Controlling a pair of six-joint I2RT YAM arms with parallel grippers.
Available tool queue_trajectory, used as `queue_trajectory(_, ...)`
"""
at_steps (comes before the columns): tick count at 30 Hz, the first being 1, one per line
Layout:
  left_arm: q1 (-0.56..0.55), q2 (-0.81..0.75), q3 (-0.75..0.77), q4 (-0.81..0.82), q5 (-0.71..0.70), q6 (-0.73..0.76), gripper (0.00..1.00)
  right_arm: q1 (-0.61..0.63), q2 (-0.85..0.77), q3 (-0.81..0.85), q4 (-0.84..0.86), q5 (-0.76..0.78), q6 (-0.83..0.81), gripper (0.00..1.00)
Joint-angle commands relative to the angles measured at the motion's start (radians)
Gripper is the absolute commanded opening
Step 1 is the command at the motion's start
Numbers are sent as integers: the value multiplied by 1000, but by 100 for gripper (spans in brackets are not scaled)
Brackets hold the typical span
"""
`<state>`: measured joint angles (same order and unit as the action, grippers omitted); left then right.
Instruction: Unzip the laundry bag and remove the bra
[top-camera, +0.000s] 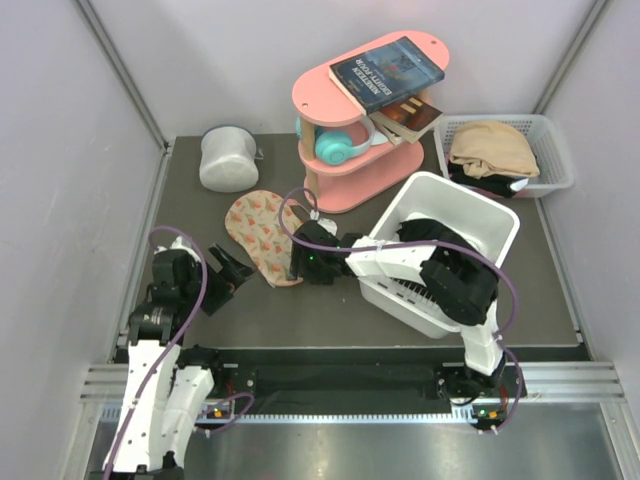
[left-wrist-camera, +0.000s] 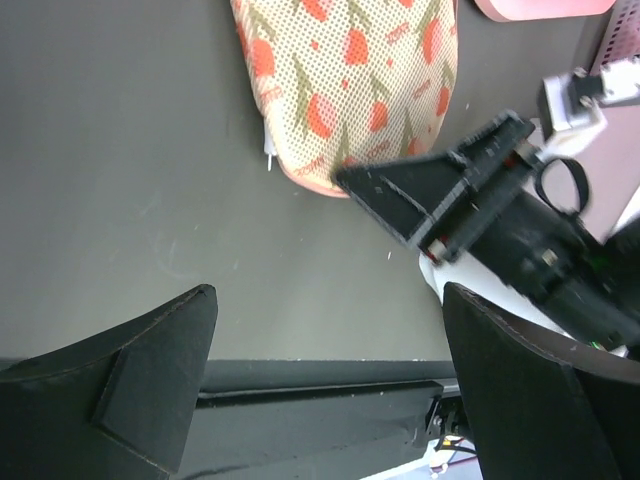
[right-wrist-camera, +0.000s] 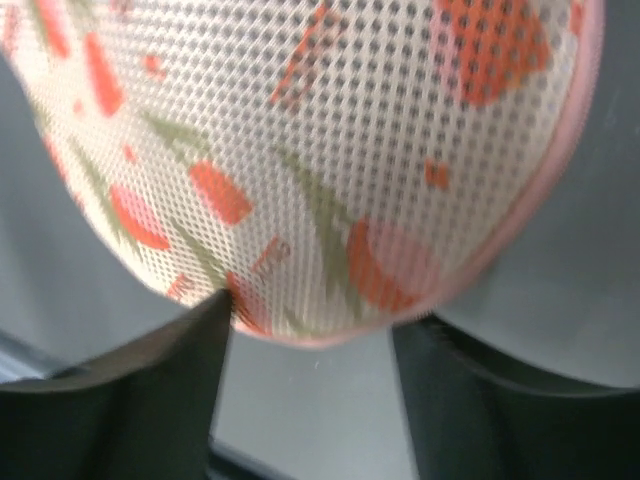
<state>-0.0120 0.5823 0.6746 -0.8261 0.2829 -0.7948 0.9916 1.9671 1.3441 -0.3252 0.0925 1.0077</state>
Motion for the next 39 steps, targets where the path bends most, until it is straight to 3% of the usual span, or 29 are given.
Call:
queue_trajectory(1, 4, -42, 37, -57, -22, -11, 99, -5, 44, 76, 15, 67, 13, 55)
queue_trajectory(4, 6, -59, 34, -82, -19, -9, 99, -5, 55, 104, -6, 81, -46, 33)
queue_trajectory(5, 4, -65, 33, -88, -19, -9, 99, -5, 49, 102, -11, 81, -58, 19)
queue_trajectory(8, 6, -79, 31, -100, -14, -11, 99, -4, 27, 76, 2, 70, -108, 0)
queue_trajectory(13, 6, -84, 42, -128, -17, 12, 99, -4, 3, 43, 35, -123, -237, 0)
queue_trajectory(20, 6, -79, 17, -110, -7, 19, 98, -5, -121, -88, 60, -351, -293, 0)
queue_trajectory(25, 6, -84, -38, -82, -1, -9, 98, -30, -143, -86, 0, -405, -386, 0)
queue_trajectory(30, 4, -67, -118, 31, 51, -63, 94, -113, -117, -43, -38, -295, -408, 0)
queue_trajectory(33, 6, -35, -142, 100, 58, -80, 93, -134, -103, 36, -78, -189, -435, 23)
queue_trajectory(34, 6, -12, -144, 116, 58, -81, 92, -137, -93, 80, -90, -171, -449, 46)
queue_trajectory(37, 6, 36, -144, 168, 55, -81, 91, -136, -94, 144, -136, -125, -465, 77)
queue_trajectory(39, 6, 59, -148, 188, 50, -86, 91, -122, -115, 136, -147, -96, -471, 81)
